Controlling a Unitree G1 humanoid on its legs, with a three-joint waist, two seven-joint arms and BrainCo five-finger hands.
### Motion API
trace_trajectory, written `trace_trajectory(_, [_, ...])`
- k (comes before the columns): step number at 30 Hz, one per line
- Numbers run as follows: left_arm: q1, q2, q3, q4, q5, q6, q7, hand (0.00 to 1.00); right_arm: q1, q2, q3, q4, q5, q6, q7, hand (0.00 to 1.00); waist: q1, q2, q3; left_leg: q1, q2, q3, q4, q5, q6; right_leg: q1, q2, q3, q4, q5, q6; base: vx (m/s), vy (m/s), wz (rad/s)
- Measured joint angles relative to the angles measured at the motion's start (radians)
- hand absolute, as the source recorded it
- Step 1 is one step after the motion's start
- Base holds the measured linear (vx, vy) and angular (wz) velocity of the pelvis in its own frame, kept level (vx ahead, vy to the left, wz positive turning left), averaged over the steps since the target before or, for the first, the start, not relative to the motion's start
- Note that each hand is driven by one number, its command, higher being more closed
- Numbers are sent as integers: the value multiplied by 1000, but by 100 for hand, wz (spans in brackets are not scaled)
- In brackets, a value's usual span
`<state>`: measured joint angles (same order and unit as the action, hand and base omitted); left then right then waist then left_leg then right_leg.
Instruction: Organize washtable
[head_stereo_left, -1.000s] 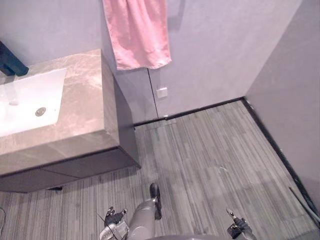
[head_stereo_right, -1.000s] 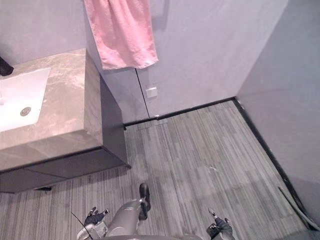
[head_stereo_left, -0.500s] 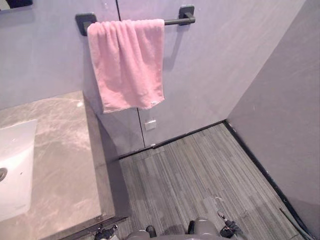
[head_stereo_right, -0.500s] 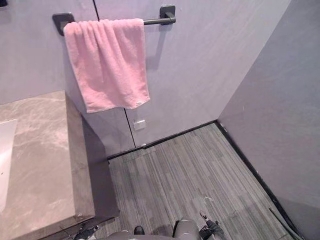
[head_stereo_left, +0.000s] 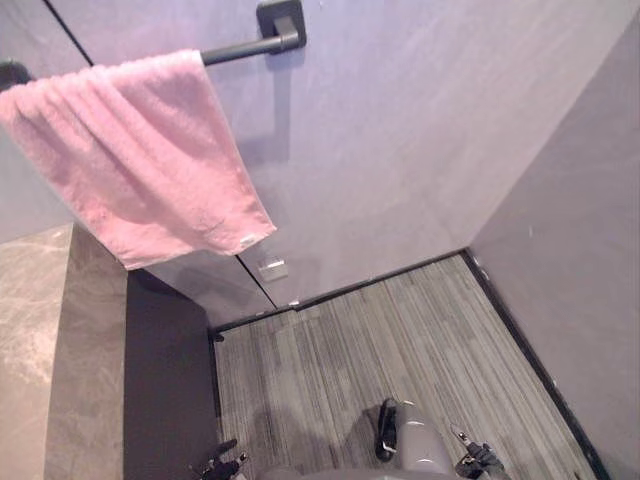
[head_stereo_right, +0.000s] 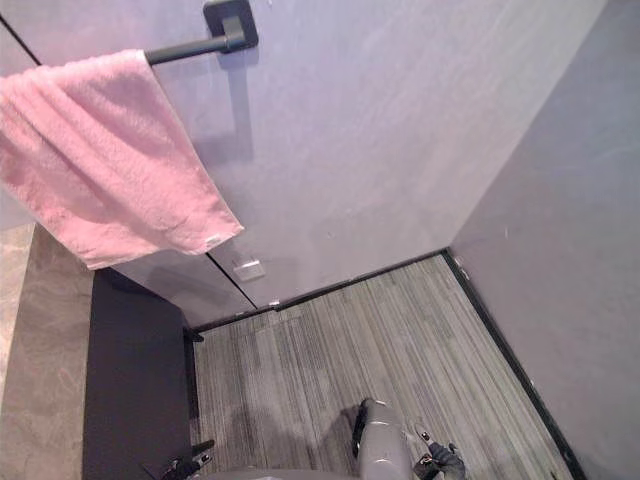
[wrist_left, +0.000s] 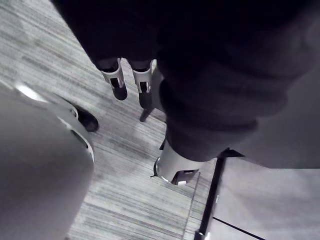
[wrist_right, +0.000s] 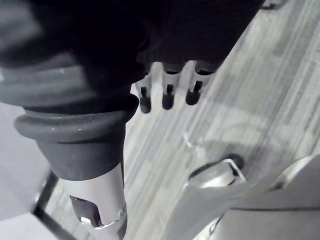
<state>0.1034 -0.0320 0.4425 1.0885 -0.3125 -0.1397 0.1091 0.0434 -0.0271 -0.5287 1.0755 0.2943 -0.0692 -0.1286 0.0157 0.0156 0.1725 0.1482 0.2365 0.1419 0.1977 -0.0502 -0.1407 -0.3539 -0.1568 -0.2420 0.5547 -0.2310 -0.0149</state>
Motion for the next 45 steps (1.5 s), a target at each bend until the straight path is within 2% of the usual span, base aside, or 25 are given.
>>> trace_trajectory(1, [-5,-9,-1,-2,-19,-3,0,0,-4,-1,0,0,0,-2,0,0,-1,0,-1,-11,3,5,24,32,-7,34,1,-13,-32,-2,-7,272,-210,24])
trace_trajectory(5, [-6,-4,-20,-3,-77,-8,-2,0,7,-28,-6,1,11,-5,0,0,-11,-6,-4,-47,-32,65,10,22,-18,135,-21,-63,-109,-4,-13,188,-106,40])
trace_trajectory(7, [-6,6,-29,-2,-91,-18,-5,0,22,-30,-11,4,20,-5,0,0,-22,-21,-7,-102,-76,82,-20,-14,-34,190,-53,-110,-146,-2,-8,107,39,82])
trace_trajectory(8, [-5,16,-60,-1,-102,-22,-11,0,29,-34,-11,11,29,-4,0,0,-27,-22,-7,-145,-124,77,-75,-13,-36,239,-67,-145,-180,6,6,79,83,68])
trace_trajectory(9, [-5,16,-63,0,-108,-22,-15,0,31,-36,-10,11,32,-4,0,0,-27,-17,-9,-164,-138,77,-94,-7,-35,253,-67,-156,-190,9,16,117,175,57])
trace_trajectory(10, [1,17,-89,5,-108,-21,-19,0,34,-43,-10,13,41,-5,0,0,-19,2,-22,-209,-146,114,-101,20,47,272,-50,-164,-200,9,44,102,175,18])
trace_trajectory(13, [5,38,-89,7,-108,-21,-21,0,36,-6,-7,19,49,-3,1,0,-2,-31,-56,-175,-175,109,-145,23,57,298,-52,-156,-247,28,83,134,133,8])
trace_trajectory(15, [7,46,-89,11,-108,-20,-21,0,35,5,-7,18,48,-4,0,0,-4,-42,-61,-157,-196,106,-169,27,67,316,-63,-150,-267,38,94,172,169,10])
trace_trajectory(17, [10,46,-88,11,-104,-19,-22,0,37,9,-8,17,48,-4,0,0,-4,-43,-62,-131,-215,106,-188,23,74,331,-76,-131,-269,40,98,97,138,5])
trace_trajectory(18, [8,46,-88,11,-92,-16,-22,0,35,9,-9,17,48,-5,0,0,-5,-35,-57,-114,-220,107,-193,14,95,328,-83,-109,-239,40,99,69,120,-5])
trace_trajectory(19, [5,46,-90,10,-73,-15,-22,0,33,9,-7,14,48,-5,-1,0,-5,-22,-53,-99,-223,107,-202,6,107,306,-94,-82,-167,40,99,43,111,-8])
trace_trajectory(22, [2,64,-100,-44,-55,-14,-22,0,34,21,34,5,42,-4,-1,0,-20,-13,-53,-66,-225,98,-231,8,116,229,-100,6,-29,26,95,48,43,2])
trace_trajectory(23, [1,71,-103,-61,-47,-14,-22,0,34,22,47,4,35,-3,0,0,-25,-3,-50,-69,-220,97,-233,10,115,229,-82,34,-59,16,91,95,-54,5])
trace_trajectory(24, [-2,100,-128,-101,-25,-17,-20,0,33,23,80,-3,19,-3,1,0,-27,-23,-60,-83,-219,97,-228,14,112,237,-42,94,-188,32,83,48,-100,17])
trace_trajectory(25, [-20,126,-146,-139,2,-17,-20,0,31,15,82,-5,0,-4,1,0,-31,-31,-59,-91,-219,83,-225,16,107,270,-29,101,-261,37,102,53,-111,17])
trace_trajectory(26, [-28,133,-161,-167,7,-17,-22,0,30,7,78,-6,-8,-6,1,0,-30,-22,-57,-93,-214,78,-226,22,99,281,-17,94,-281,50,96,75,-97,22])
trace_trajectory(29, [-41,170,-177,-403,-12,-30,-60,0,34,-20,103,-10,-30,-13,5,0,-31,-1,-63,-101,-177,52,-236,28,89,328,29,59,-379,86,81,97,-101,15])
trace_trajectory(32, [-50,228,-205,-555,-42,-53,-76,0,34,-27,117,-37,-32,-16,25,0,-29,1,-64,-99,-163,48,-246,30,86,354,49,51,-433,110,74,67,-68,5])
trace_trajectory(33, [-57,256,-217,-619,-50,-67,-88,0,32,-34,125,-45,-32,-19,29,0,-29,2,-65,-98,-163,47,-251,32,83,359,51,49,-445,113,73,48,-32,6])
trace_trajectory(39, [-68,294,-216,-892,-46,-114,-67,0,45,-48,145,-44,-53,-19,44,0,-26,6,-69,-89,-172,25,-251,33,83,404,47,48,-499,153,72,46,26,10])
trace_trajectory(45, [-78,325,-195,-973,2,-135,8,0,56,-32,160,-44,-72,-19,47,0,-15,5,-71,-79,-173,23,-251,33,83,420,47,51,-509,159,69,-9,7,2])
